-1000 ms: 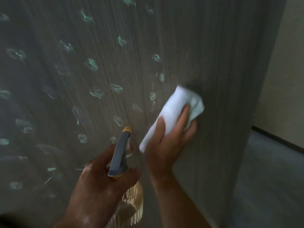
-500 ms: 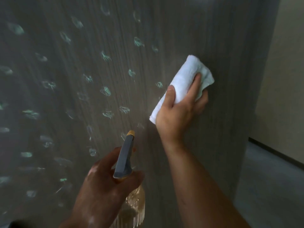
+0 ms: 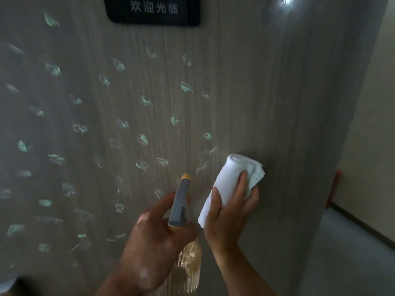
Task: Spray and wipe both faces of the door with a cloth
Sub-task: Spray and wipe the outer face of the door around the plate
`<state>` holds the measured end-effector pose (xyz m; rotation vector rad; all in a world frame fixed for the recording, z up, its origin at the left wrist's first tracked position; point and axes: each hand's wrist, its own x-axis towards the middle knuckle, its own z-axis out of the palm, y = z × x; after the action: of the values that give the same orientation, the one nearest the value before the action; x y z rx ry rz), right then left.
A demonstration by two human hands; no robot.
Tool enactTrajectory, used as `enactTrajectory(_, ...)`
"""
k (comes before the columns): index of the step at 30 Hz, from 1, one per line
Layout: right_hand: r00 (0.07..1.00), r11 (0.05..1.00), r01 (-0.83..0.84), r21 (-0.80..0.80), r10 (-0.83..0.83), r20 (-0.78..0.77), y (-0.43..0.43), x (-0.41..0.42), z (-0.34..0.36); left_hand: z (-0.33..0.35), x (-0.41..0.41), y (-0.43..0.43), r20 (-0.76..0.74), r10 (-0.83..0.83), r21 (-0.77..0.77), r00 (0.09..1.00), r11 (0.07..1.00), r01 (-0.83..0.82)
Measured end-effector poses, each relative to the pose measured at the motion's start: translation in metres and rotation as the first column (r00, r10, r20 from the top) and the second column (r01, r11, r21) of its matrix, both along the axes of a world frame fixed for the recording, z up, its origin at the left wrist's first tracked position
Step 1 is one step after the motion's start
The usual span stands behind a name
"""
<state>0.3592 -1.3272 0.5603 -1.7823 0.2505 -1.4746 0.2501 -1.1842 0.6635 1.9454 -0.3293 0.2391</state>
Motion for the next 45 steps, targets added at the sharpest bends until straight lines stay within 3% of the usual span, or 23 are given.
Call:
enactTrajectory(11, 0.999, 0.999, -0.035, -0.034, 0.036, 0.032, -0.004, 0.001, 0.007, 0.014, -0.003, -0.013, 0.029, 0.059, 0.017, 0.998, 0.998, -0.060)
enactTrajectory(15, 0.984, 0.990, 0.054, -0.133, -0.030, 0.174, -0.006, 0.008, 0.075, 0.022, -0.008, -0.007, 0.027, 0.066, 0.009, 0.997, 0.998, -0.067)
enactTrajectory(20, 0.970, 0.991, 0.100, -0.092, -0.076, 0.232, -0.005, 0.016, 0.176, 0.029, -0.005, 0.001, 0.042, 0.109, -0.028, 0.993, 0.994, -0.108)
enactTrajectory(24, 0.977, 0.989, 0.081, -0.121, -0.055, 0.205, 0.006, 0.008, 0.129, 0.031, -0.001, 0.005, 0.042, 0.120, -0.025, 0.992, 0.993, -0.119)
enactTrajectory(29, 0.997, 0.983, -0.033, -0.183, 0.044, 0.056, 0.021, -0.003, 0.040, 0.029, 0.002, 0.001, 0.063, 0.088, -0.011, 0.994, 0.996, -0.088)
enactTrajectory(32, 0.994, 0.970, -0.006, -0.245, 0.033, 0.106, 0.011, 0.001, 0.060, 0.029, 0.002, -0.001, 0.059, 0.081, 0.000, 0.995, 0.997, -0.081)
enactTrajectory(38, 0.982, 0.943, 0.056, -0.329, 0.008, 0.189, -0.017, 0.005, 0.165, 0.036, 0.006, 0.000, 0.058, 0.123, -0.035, 0.991, 0.992, -0.121)
enactTrajectory(42, 0.985, 0.900, 0.028, -0.436, 0.051, 0.168, -0.018, 0.005, 0.123, 0.042, 0.011, -0.004, 0.067, 0.146, -0.036, 0.987, 0.989, -0.144)
enactTrajectory(45, 0.990, 0.786, -0.029, -0.617, 0.110, 0.093, -0.029, 0.003, 0.056, 0.041, 0.012, -0.012, 0.070, 0.131, -0.042, 0.989, 0.991, -0.128)
